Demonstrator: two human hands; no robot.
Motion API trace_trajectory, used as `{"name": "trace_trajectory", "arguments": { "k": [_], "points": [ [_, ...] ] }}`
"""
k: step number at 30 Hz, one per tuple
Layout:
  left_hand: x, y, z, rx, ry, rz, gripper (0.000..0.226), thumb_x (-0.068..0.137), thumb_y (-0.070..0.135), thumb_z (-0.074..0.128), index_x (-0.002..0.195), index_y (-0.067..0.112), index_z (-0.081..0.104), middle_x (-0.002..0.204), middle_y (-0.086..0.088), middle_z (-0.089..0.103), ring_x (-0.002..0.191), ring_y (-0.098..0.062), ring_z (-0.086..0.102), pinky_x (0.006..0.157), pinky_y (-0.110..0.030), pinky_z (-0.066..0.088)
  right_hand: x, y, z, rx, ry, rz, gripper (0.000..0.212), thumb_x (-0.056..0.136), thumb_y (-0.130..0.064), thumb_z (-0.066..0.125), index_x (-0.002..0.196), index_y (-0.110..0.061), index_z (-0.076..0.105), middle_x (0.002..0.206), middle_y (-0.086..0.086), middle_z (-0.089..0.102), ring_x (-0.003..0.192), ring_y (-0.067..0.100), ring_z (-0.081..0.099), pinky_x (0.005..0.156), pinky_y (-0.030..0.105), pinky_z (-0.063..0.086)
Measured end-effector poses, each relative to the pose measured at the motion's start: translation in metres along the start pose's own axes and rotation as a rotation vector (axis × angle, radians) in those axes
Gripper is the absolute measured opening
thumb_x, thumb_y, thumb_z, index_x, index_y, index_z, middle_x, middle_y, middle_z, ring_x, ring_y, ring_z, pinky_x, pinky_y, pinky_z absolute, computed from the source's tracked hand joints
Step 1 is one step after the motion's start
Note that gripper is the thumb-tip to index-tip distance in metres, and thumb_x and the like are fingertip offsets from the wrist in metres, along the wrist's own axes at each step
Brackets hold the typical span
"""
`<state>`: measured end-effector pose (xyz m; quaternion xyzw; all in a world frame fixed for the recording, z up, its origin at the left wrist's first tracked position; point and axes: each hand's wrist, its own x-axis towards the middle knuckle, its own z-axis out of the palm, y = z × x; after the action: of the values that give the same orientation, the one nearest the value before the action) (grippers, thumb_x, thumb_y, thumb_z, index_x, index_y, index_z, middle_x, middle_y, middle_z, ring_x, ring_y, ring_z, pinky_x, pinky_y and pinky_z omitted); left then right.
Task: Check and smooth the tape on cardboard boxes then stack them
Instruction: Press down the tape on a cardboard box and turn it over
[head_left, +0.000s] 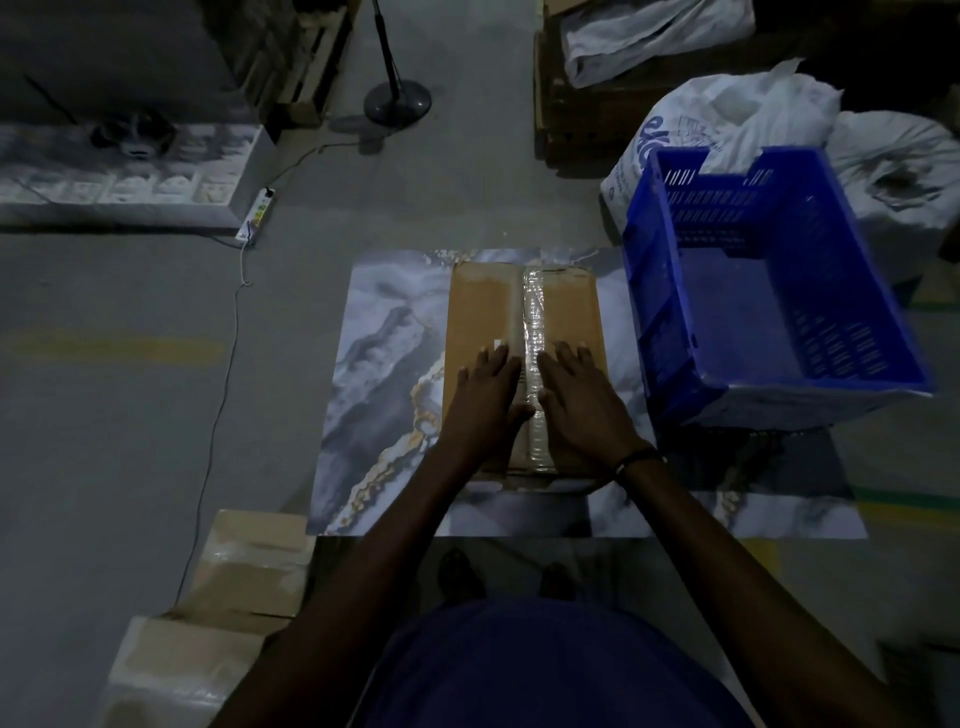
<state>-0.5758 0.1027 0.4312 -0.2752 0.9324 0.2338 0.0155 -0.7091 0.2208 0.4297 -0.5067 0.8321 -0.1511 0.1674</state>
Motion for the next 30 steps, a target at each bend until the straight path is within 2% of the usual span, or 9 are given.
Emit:
{"name": "trace_trajectory", "arguments": {
  "k": [3,9,13,17,21,23,25,27,30],
  "points": [
    [0.019,0.0,-0.015,0.048,-0.145,-0.016,0.088,0.089,0.044,0.074,0.158,0.016,0.028,0.169,-0.01,0.012,0.155,-0.038,0.007,0.119,-0.063,0.02,0.019,0.006,-0.001,-0.04,-0.029,0.006,0.054,0.105,-0.03,0.046,0.157,-0.019,0.034,0.168,0.01,0.02,0.156,0.036,0.013,0.125,0.049,0.022],
    [0.027,0.0,-0.013,0.074,-0.131,-0.017,0.088,0.085,0.044,0.078,0.156,0.016,0.033,0.168,-0.01,0.016,0.154,-0.038,0.01,0.118,-0.063,0.022,0.02,0.001,0.0,-0.054,-0.003,0.038,0.054,0.104,-0.027,0.049,0.156,-0.019,0.036,0.168,0.009,0.023,0.155,0.037,0.013,0.122,0.049,0.026],
    [0.049,-0.007,-0.025,0.061,-0.136,-0.054,0.092,0.088,0.047,0.074,0.16,0.019,0.025,0.17,-0.01,0.008,0.155,-0.039,0.004,0.118,-0.067,0.016,0.041,0.004,-0.008,-0.049,-0.025,0.039,0.057,0.105,-0.029,0.045,0.159,-0.022,0.028,0.169,0.01,0.018,0.155,0.04,0.01,0.123,0.053,0.023],
    [0.061,-0.012,-0.03,0.059,-0.164,-0.04,0.097,0.085,0.046,0.077,0.16,0.019,0.023,0.17,-0.01,0.005,0.155,-0.04,0.002,0.118,-0.068,0.019,0.056,0.008,-0.013,-0.08,-0.066,0.039,0.058,0.105,-0.034,0.044,0.16,-0.024,0.026,0.169,0.01,0.015,0.155,0.041,0.007,0.123,0.055,0.021],
    [0.056,-0.013,-0.027,0.055,-0.115,-0.025,0.09,0.086,0.045,0.076,0.158,0.018,0.029,0.169,-0.011,0.012,0.155,-0.04,0.007,0.118,-0.067,0.022,0.052,0.007,-0.008,-0.082,-0.053,0.042,0.058,0.106,-0.036,0.043,0.16,-0.024,0.025,0.17,0.009,0.013,0.156,0.038,0.005,0.125,0.052,0.017],
    [0.047,-0.01,-0.029,0.011,-0.085,-0.023,0.081,0.087,0.041,0.076,0.154,0.015,0.038,0.166,-0.013,0.022,0.153,-0.04,0.016,0.117,-0.063,0.028,0.049,0.008,-0.007,-0.058,-0.044,0.048,0.058,0.106,-0.037,0.041,0.16,-0.023,0.026,0.169,0.009,0.015,0.156,0.037,0.007,0.125,0.053,0.017],
    [0.034,-0.008,-0.031,-0.01,-0.039,0.0,0.063,0.087,0.033,0.077,0.14,0.007,0.053,0.156,-0.016,0.039,0.144,-0.039,0.034,0.108,-0.057,0.041,0.042,0.009,-0.007,-0.042,-0.051,0.039,0.058,0.104,-0.04,0.039,0.158,-0.021,0.029,0.168,0.01,0.018,0.156,0.038,0.011,0.125,0.053,0.017],
    [0.019,-0.005,-0.029,-0.004,0.02,0.025,0.047,0.087,0.025,0.077,0.125,0.003,0.061,0.145,-0.016,0.049,0.131,-0.038,0.046,0.097,-0.052,0.048,0.029,0.008,-0.006,-0.024,-0.058,0.034,0.055,0.104,-0.037,0.043,0.156,-0.019,0.033,0.167,0.011,0.021,0.155,0.039,0.014,0.125,0.053,0.018],
    [0.006,-0.005,-0.015,-0.006,0.072,0.021,0.047,0.09,0.021,0.073,0.132,0.008,0.06,0.145,-0.015,0.05,0.132,-0.037,0.047,0.097,-0.052,0.049,0.01,0.007,0.003,-0.033,-0.003,0.05,0.053,0.106,-0.034,0.042,0.157,-0.02,0.032,0.168,0.009,0.019,0.156,0.037,0.01,0.125,0.05,0.018]
  ]
}}
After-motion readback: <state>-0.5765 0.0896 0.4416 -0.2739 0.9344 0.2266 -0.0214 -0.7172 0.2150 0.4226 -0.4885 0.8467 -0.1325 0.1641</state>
